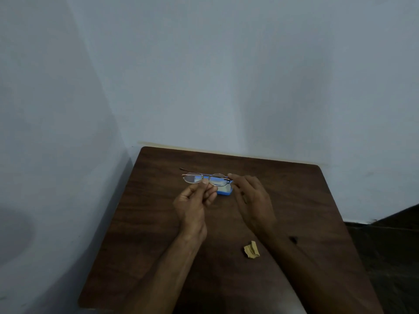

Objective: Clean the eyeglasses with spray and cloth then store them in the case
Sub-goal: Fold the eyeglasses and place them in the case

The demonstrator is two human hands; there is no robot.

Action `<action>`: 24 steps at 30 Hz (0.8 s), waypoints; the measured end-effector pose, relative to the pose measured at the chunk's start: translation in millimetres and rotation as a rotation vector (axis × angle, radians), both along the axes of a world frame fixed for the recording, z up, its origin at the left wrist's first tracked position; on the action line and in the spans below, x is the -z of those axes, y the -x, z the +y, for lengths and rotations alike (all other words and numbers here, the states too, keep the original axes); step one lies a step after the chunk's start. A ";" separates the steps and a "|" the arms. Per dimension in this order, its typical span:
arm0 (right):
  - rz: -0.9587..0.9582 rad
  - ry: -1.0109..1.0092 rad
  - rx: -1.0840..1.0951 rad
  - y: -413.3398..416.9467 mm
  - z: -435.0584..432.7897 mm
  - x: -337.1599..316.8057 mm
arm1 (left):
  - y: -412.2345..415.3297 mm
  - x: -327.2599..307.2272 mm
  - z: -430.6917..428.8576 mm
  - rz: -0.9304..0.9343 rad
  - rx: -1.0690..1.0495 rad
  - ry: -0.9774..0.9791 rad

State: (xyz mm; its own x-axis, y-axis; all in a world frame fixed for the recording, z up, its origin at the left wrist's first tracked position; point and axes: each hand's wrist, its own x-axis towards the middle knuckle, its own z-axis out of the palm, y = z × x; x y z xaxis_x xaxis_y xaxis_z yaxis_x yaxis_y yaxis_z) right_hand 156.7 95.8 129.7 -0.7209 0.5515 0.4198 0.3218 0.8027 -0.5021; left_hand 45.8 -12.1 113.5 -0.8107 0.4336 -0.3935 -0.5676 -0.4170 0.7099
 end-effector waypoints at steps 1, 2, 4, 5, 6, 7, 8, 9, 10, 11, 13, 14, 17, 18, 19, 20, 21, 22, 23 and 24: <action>0.014 0.038 0.018 -1.0 -2.0 5.1 | -1.5 0.2 0.7 0.000 0.006 0.000; 0.026 0.064 0.035 -1.6 -3.2 8.7 | -3.0 0.5 1.5 0.000 0.011 0.001; 0.033 0.079 0.055 -2.2 -4.9 13.5 | -5.7 1.9 2.6 -0.004 0.014 0.009; 0.032 0.078 0.055 -3.1 -5.3 15.0 | -6.7 2.9 3.1 -0.006 0.017 0.014; 0.029 0.077 0.049 -4.3 -5.7 15.9 | -7.3 3.9 3.5 -0.008 0.023 0.017; 0.019 0.074 0.042 -5.8 -5.9 16.1 | -7.7 4.9 3.7 -0.008 0.030 0.022; 0.004 0.059 0.039 -7.8 -5.8 16.0 | -8.0 5.8 3.4 -0.005 0.037 0.030; -0.006 0.028 0.041 -10.1 -5.3 15.4 | -8.3 6.9 3.2 -0.001 0.043 0.044; -0.002 -0.016 0.041 -12.1 -4.5 14.6 | -8.7 8.1 2.9 0.000 0.048 0.059; 0.012 -0.066 0.029 -13.7 -3.0 14.0 | -9.4 9.5 2.6 -0.003 0.051 0.071; 0.031 -0.152 -0.017 -14.4 0.7 14.3 | -10.8 11.8 2.2 -0.023 0.056 0.080; 0.027 -0.186 -0.040 -14.4 1.6 16.0 | -11.5 12.8 2.1 -0.035 0.061 0.082; 0.023 -0.236 -0.074 -15.7 3.2 26.2 | -13.6 16.7 3.1 -0.077 0.084 0.090; 0.030 -0.225 -0.080 -16.4 4.1 30.0 | -14.1 17.8 2.8 -0.092 0.092 0.089; 0.038 -0.206 -0.086 -17.3 5.0 33.3 | -14.5 19.3 2.9 -0.110 0.101 0.088; 0.044 -0.183 -0.097 -17.8 5.7 36.2 | -14.5 21.5 2.6 -0.127 0.110 0.093; 0.046 -0.161 -0.116 -18.4 6.3 38.4 | -14.4 23.9 2.4 -0.142 0.118 0.103; 0.045 -0.144 -0.136 -18.8 6.7 40.7 | -14.4 26.4 2.0 -0.156 0.124 0.114; 0.045 -0.129 -0.150 -19.2 6.8 43.3 | -14.1 29.3 1.6 -0.168 0.127 0.124; 0.048 -0.107 -0.152 -19.2 6.3 45.7 | -13.9 31.8 1.4 -0.177 0.129 0.132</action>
